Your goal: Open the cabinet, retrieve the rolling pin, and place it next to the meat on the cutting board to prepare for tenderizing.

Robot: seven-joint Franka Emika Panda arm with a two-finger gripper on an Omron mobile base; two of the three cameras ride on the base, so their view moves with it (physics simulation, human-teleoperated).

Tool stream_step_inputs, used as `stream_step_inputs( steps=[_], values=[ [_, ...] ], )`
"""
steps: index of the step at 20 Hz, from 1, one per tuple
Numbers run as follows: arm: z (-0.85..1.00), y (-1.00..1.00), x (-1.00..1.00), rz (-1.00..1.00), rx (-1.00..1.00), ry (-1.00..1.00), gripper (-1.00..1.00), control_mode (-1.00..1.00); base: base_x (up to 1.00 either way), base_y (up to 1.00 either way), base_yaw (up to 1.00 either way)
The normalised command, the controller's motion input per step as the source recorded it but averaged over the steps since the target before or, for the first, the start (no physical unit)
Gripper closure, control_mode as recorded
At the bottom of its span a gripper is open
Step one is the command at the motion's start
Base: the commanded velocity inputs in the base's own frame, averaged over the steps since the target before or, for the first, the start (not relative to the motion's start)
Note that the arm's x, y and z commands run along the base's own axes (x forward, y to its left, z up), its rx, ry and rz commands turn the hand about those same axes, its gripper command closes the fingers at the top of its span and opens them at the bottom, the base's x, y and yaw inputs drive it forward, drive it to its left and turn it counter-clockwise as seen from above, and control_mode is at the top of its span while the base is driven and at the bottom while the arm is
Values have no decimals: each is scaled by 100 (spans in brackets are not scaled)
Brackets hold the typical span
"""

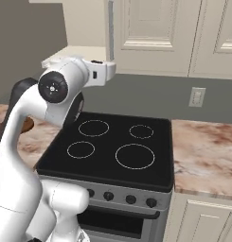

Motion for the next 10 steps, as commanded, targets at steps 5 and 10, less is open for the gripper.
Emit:
stream_step_inputs(
  steps=[5, 10],
  values=[
    [10, 0, 40, 0, 0, 0, -100, -100, 0, 0, 0],
    [13, 0, 45, -2, 0, 3, -100, -100, 0, 0, 0]
  ],
)
